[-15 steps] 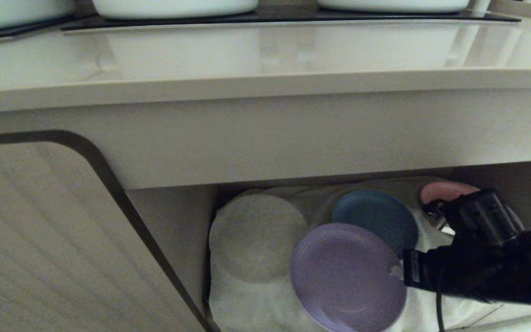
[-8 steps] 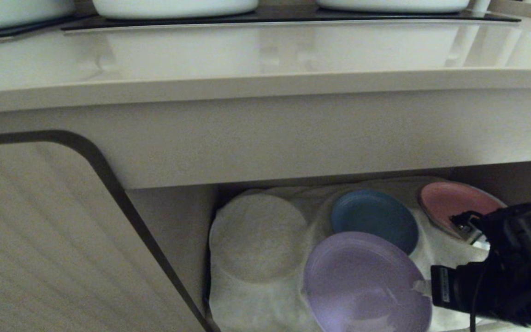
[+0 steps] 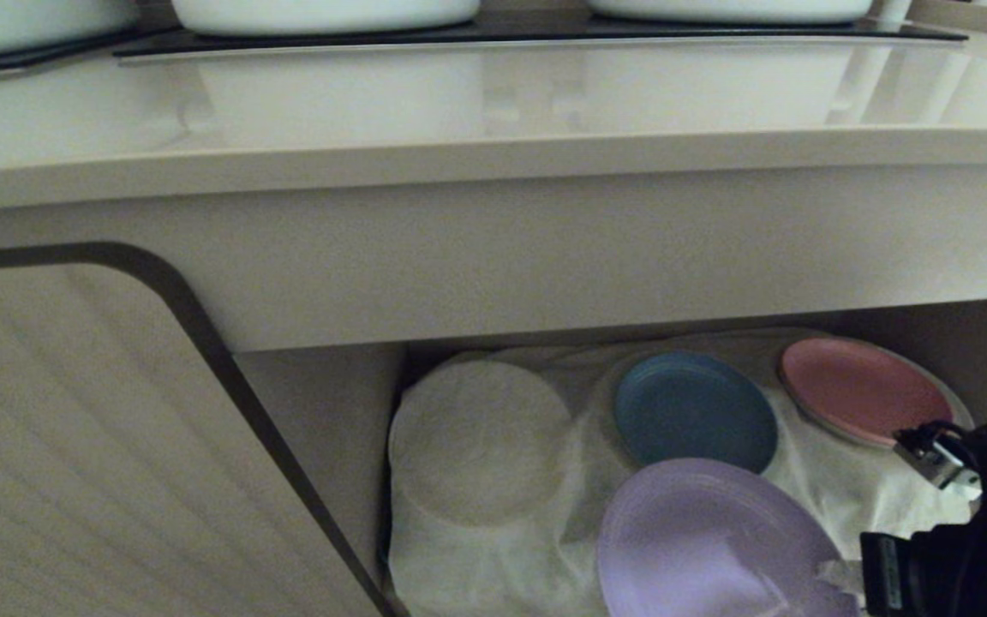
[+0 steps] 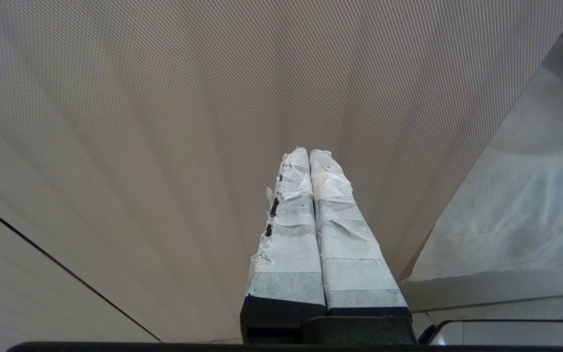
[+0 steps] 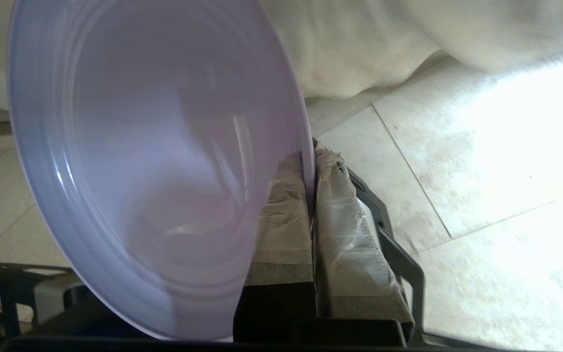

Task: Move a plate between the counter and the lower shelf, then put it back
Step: Put the plate

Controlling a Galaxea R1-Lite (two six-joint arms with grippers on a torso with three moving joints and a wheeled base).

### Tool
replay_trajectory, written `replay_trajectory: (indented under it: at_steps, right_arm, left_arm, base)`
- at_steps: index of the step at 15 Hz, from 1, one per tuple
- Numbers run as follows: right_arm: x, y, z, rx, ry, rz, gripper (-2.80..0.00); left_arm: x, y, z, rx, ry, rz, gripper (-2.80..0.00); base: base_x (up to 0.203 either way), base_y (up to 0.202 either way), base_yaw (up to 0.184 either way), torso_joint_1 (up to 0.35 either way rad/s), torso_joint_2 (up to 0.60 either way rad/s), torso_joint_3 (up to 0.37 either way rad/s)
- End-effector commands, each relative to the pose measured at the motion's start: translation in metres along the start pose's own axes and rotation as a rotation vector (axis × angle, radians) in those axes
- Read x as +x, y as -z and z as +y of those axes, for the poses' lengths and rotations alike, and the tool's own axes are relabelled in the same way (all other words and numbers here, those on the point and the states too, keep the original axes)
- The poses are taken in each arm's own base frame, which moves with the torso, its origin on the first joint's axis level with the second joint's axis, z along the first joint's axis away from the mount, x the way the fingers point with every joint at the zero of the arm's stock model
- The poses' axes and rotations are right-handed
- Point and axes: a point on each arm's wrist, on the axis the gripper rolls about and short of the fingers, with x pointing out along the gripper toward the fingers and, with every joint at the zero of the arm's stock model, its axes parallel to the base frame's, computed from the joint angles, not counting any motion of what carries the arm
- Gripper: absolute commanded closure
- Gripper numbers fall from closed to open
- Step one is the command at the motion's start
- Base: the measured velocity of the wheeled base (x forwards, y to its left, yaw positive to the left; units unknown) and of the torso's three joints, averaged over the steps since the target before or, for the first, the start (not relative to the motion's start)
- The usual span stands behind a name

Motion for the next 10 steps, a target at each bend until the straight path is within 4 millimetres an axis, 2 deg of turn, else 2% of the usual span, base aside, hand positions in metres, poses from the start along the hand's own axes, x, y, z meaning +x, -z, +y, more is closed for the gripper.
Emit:
replay_trajectory:
  at_steps: [1,6,10]
  right_arm:
    - [-0.012,0.004,-0.004,0.007,-0.007,-0.023,0.0]
    - [-0.019,0.024,-0.021,-0.017,0.026,-0.01,0.0]
    - [-0.022,0.027,-0.023,-0.016,0.02,-0.019,0.0]
  left_arm:
    - [0.0,0.0,0.0,0.0,0.0,0.0,0.0]
    - [0.0,0.0,0.0,0.0,0.0,0.0,0.0]
    - [0.0,0.0,0.0,0.0,0.0,0.0,0.0]
  base:
    - [0.0,0.0,0.0,0.0,0.0,0.0]
    - [0.0,0.0,0.0,0.0,0.0,0.0]
    - [0.0,0.0,0.0,0.0,0.0,0.0]
